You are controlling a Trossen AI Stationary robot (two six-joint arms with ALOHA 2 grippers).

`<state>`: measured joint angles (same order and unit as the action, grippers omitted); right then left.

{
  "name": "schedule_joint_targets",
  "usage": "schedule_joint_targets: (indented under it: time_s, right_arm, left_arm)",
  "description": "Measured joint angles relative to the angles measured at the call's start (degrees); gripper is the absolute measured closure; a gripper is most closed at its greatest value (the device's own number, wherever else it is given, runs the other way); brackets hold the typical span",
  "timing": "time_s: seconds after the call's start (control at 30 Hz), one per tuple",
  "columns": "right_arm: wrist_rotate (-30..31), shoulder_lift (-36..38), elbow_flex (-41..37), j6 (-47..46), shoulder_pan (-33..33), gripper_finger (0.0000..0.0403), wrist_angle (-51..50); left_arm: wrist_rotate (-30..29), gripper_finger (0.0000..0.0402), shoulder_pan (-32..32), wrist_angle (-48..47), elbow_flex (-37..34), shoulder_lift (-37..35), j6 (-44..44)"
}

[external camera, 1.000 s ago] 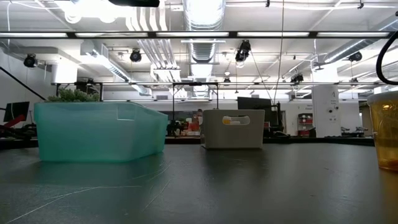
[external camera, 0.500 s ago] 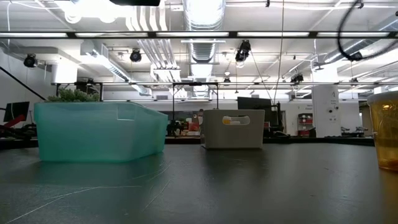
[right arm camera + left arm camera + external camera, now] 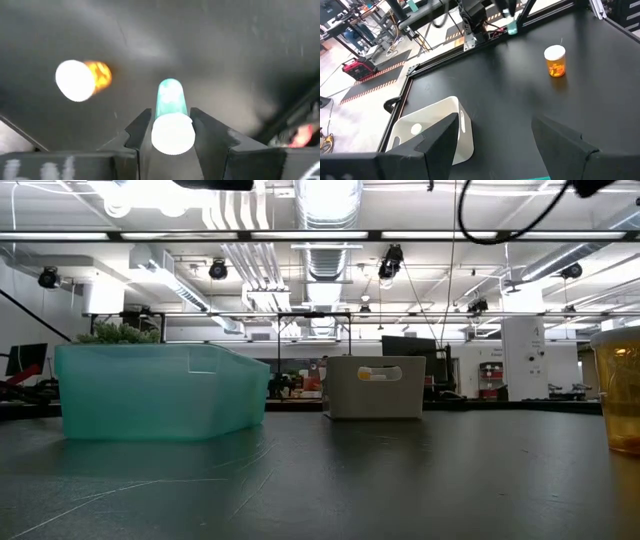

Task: Pick and place medicine bottles into bin by pill shape (circle, oval)
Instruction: Put the blue pill bottle into the green bin

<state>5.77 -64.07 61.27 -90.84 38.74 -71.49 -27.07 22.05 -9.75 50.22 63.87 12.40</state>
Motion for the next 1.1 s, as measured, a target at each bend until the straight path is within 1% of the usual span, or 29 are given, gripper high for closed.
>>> schedule_joint_targets:
  time_s: [0.2, 0.4, 0.5, 0.77, 0.87, 1.1]
  right_arm:
    - [0.31, -0.81, 5.31, 12.11, -9.63, 0.0290, 2.00]
    - [0.31, -6.42, 14.59, 23.83, -17.49, 0.0289, 5.98]
    - [0.13, -11.04, 19.90, 29.56, -20.75, 0.0289, 6.06]
    - [-6.06, -25.16, 33.14, 47.85, -27.63, 0.0288, 6.70]
    - [-7.37, -30.44, 38.29, 53.93, -29.31, 0.0288, 6.83]
    - [-7.53, -40.96, 50.09, 66.27, -31.32, 0.0288, 7.52]
  left_arm:
    - [0.00, 0.0166, 0.30, -2.75, -0.58, -2.30, -0.34]
    - [-0.01, 0.0166, 0.28, -3.36, -3.87, -6.86, -0.52]
    - [-0.01, 0.0166, 0.26, -2.91, -5.52, -9.74, -0.52]
    - [0.00, 0.0166, 0.26, -2.09, -8.49, -14.27, -0.54]
    - [0.00, 0.0166, 0.26, -1.61, -8.78, -15.16, -0.87]
    - [0.00, 0.0166, 0.28, -1.73, -9.69, -16.63, -1.65]
